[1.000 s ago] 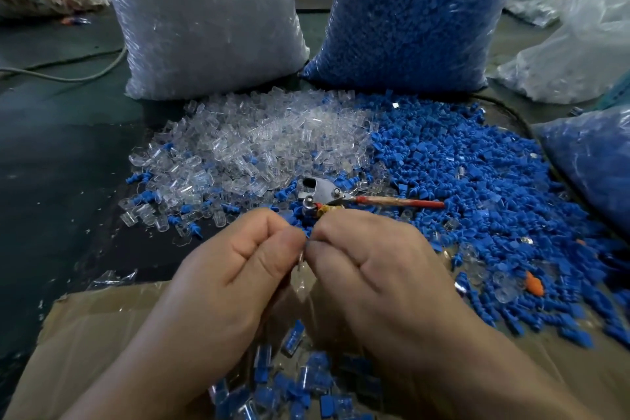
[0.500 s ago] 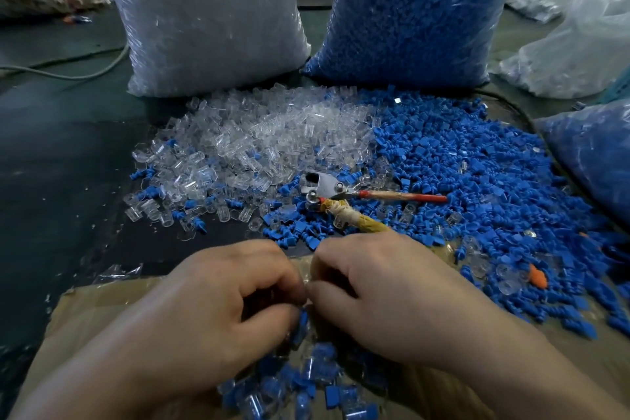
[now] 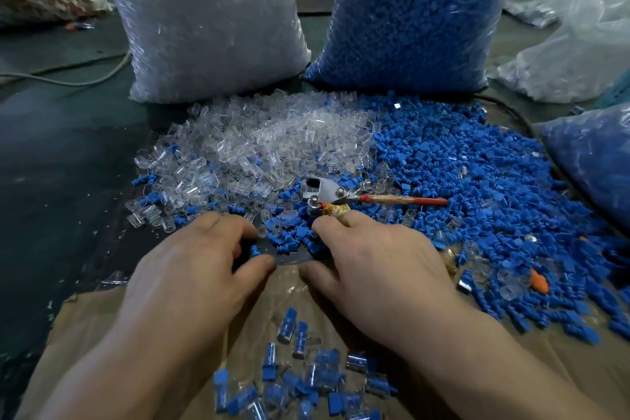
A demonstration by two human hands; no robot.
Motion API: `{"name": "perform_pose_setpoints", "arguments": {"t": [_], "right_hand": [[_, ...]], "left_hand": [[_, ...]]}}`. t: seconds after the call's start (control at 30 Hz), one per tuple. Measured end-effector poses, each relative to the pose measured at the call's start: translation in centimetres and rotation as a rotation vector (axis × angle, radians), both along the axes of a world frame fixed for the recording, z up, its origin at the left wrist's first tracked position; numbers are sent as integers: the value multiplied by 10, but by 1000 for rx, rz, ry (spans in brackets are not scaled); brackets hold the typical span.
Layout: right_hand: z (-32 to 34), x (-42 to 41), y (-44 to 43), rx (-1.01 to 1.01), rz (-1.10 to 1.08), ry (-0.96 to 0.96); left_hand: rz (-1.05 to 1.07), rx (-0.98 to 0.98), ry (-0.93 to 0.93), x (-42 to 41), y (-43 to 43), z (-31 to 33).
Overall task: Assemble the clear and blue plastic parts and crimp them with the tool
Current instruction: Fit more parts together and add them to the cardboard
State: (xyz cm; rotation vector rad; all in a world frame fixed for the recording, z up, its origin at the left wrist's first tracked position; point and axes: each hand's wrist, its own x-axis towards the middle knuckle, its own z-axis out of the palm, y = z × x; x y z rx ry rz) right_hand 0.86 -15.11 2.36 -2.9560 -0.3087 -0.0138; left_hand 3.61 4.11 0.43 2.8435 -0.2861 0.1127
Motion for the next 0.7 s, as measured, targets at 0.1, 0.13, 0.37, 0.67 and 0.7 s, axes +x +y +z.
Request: {"name": "perform_pose_setpoints", "arguments": {"t": [0.1,0.13,0.37,0.67,0.7], "right_hand": [[0,5,6,-51,14,12],[0,5,7,-57,24,21],[-1,8,6,16,49,35],[-10,6,5,101,78,-83],[-11,6,6,88,82,-89]], "left_hand": [[-32,-31,13,-2,-7,1],[-40,-43,12,-3,-9,1],[-42,-84,-3,-4,-15,-1],[-102,-107,1,-2,-18,-1],[-103,-129,-2,-3,-18,-1]]}}
